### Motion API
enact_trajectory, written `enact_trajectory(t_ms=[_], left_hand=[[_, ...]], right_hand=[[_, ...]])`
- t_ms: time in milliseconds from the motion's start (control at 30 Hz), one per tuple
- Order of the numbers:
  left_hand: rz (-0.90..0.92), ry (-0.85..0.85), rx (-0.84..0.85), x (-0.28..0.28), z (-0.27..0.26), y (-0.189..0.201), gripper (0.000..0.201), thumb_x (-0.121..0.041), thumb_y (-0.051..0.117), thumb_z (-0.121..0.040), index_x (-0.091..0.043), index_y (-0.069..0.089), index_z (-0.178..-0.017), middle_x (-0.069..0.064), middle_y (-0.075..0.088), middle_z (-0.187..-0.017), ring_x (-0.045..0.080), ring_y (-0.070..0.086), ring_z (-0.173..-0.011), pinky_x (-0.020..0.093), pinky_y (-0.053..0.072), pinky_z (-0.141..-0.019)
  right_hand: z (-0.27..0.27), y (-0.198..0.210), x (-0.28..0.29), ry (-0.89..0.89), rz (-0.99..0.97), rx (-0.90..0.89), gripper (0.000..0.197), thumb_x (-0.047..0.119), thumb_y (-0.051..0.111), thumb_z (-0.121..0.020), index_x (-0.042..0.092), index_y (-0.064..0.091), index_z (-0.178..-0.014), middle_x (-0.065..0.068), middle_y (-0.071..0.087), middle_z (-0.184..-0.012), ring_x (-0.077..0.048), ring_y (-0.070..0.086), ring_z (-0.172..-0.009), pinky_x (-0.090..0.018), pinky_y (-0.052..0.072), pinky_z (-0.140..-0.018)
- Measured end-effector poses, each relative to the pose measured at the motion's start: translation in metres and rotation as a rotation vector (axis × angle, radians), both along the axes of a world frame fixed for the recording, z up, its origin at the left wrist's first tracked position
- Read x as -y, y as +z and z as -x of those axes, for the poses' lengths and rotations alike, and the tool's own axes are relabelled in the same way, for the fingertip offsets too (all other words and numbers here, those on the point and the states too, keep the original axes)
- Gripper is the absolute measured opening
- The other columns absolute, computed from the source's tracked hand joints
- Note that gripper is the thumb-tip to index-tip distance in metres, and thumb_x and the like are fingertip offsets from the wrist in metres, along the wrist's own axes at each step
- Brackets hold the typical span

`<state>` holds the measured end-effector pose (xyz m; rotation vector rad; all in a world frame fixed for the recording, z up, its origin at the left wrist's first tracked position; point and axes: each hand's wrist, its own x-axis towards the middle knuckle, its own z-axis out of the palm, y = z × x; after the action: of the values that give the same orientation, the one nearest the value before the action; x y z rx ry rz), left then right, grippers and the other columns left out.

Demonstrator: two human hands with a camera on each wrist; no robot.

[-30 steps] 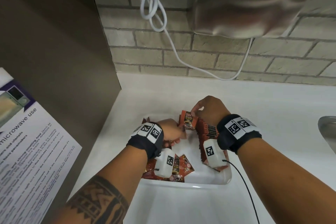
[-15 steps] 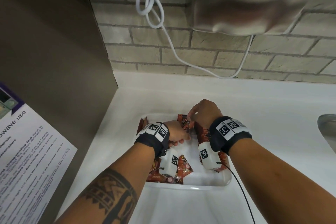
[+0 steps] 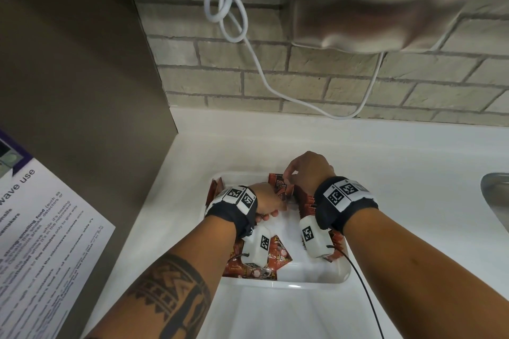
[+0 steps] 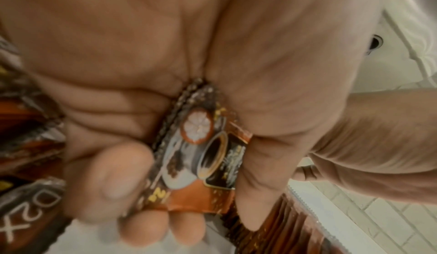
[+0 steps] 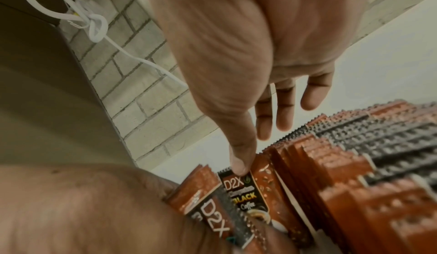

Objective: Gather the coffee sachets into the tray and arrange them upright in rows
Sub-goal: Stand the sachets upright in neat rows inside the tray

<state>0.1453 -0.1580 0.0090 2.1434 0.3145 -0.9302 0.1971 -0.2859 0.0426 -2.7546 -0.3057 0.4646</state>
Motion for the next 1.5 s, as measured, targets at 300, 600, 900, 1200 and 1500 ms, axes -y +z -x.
enact_trajectory(t_ms=[300, 600, 900, 1200, 1500], left_hand=[[-0.019, 0.008, 0.007, 0.000, -0.001, -0.005, 0.022, -0.029, 0.065, -0.095, -0.008, 0.061, -0.091, 0.001, 0.062, -0.077, 0.014, 0.047, -0.051, 0.021, 0.038, -0.042], [0.036, 0.045, -0.004, -0.002, 0.003, -0.002, 0.012, -0.022, 0.062, -0.096, -0.012, 0.059, -0.089, 0.000, 0.062, -0.076, 0.014, 0.050, -0.055, 0.023, 0.041, -0.046], [0.401, 0.262, 0.070, -0.017, 0.013, 0.009, 0.023, -0.011, 0.074, -0.090, 0.000, 0.070, -0.110, 0.008, 0.065, -0.094, 0.020, 0.067, -0.082, 0.031, 0.062, -0.078], [0.648, 0.356, 0.360, -0.021, 0.026, 0.022, 0.028, -0.025, 0.082, -0.083, -0.018, 0.074, -0.109, 0.000, 0.075, -0.095, 0.012, 0.071, -0.084, 0.023, 0.055, -0.062], [0.689, 0.374, 0.421, -0.023, 0.036, 0.024, 0.035, -0.016, 0.080, -0.084, -0.010, 0.070, -0.117, 0.010, 0.075, -0.108, 0.018, 0.071, -0.093, 0.025, 0.055, -0.067]], right_hand=[[-0.005, -0.005, 0.002, -0.022, -0.052, -0.027, 0.013, 0.019, 0.074, -0.081, 0.032, 0.074, -0.077, 0.011, 0.069, -0.096, -0.015, 0.061, -0.100, -0.041, 0.046, -0.100], [-0.004, -0.003, 0.009, 0.008, -0.061, 0.025, 0.021, 0.015, 0.071, -0.081, 0.034, 0.071, -0.072, 0.007, 0.067, -0.105, -0.018, 0.061, -0.104, -0.042, 0.049, -0.099], [0.002, 0.011, 0.027, 0.057, -0.238, 0.081, 0.016, 0.016, 0.066, -0.086, 0.030, 0.073, -0.085, 0.017, 0.066, -0.089, -0.007, 0.061, -0.091, -0.014, 0.041, -0.073], [0.023, 0.030, 0.031, 0.112, -0.578, -0.056, 0.006, 0.022, 0.078, -0.084, 0.022, 0.075, -0.089, 0.001, 0.075, -0.084, -0.005, 0.065, -0.074, -0.019, 0.048, -0.072], [0.024, 0.040, 0.034, -0.005, -0.788, -0.024, 0.010, 0.014, 0.083, -0.080, 0.011, 0.077, -0.086, -0.007, 0.077, -0.083, -0.015, 0.071, -0.076, -0.020, 0.053, -0.073]])
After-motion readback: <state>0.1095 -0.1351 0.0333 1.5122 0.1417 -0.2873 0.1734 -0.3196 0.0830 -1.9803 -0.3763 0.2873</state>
